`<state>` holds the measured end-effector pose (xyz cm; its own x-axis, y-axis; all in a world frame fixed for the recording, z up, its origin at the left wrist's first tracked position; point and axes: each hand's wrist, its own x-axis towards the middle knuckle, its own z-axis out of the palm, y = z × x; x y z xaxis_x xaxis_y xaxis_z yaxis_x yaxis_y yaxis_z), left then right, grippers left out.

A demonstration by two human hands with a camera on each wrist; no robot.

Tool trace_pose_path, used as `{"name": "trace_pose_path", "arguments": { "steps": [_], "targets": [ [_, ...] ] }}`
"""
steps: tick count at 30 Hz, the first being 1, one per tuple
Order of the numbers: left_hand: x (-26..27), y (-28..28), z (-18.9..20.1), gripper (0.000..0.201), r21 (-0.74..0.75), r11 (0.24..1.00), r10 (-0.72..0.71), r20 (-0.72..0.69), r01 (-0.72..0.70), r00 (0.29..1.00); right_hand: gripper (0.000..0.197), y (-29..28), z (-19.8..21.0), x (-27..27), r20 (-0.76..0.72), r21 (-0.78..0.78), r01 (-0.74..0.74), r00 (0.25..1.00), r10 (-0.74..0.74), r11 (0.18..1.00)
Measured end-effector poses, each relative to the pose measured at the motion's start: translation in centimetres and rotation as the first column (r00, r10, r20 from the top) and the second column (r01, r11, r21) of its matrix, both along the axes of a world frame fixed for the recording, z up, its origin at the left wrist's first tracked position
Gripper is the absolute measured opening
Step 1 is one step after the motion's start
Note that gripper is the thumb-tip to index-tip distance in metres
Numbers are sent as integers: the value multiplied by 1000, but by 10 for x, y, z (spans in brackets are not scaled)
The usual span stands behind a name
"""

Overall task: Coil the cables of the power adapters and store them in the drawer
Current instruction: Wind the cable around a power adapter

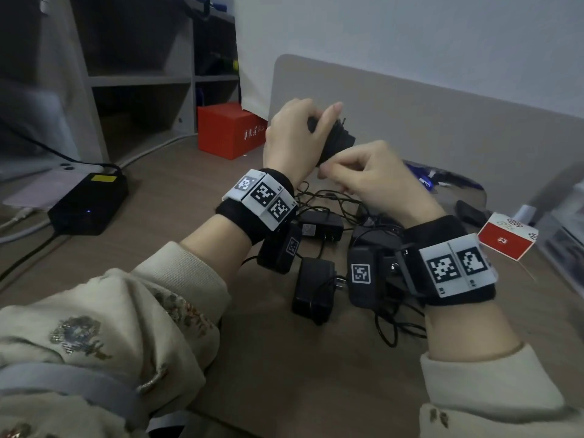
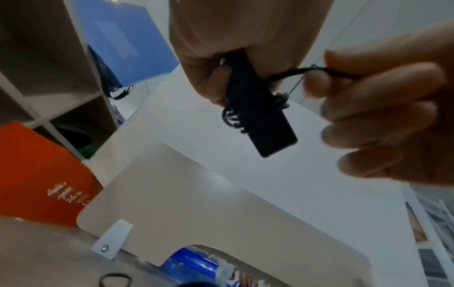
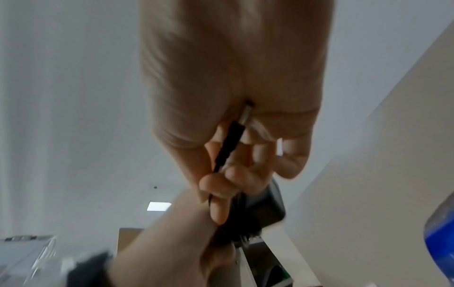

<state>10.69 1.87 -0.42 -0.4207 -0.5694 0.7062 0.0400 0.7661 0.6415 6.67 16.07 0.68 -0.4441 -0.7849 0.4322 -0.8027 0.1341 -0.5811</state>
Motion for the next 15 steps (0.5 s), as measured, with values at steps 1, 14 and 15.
{"name": "trace_pose_path", "arguments": {
  "steps": [1,14,15],
  "targets": [
    [0,0,-1,48,-6,1000,13,38,-13,999,19,4,3,-2,-2,-55,20,1000,-20,998],
    [-4,5,-5,46,84,985,-156,22,153,988,21,3,-1,-17,533,-519,300,846,28,800],
    [-4,6,-6,45,77,981,-182,27,179,983,26,2,-3,-17,545,-531,309,837,39,789]
  ]
}}
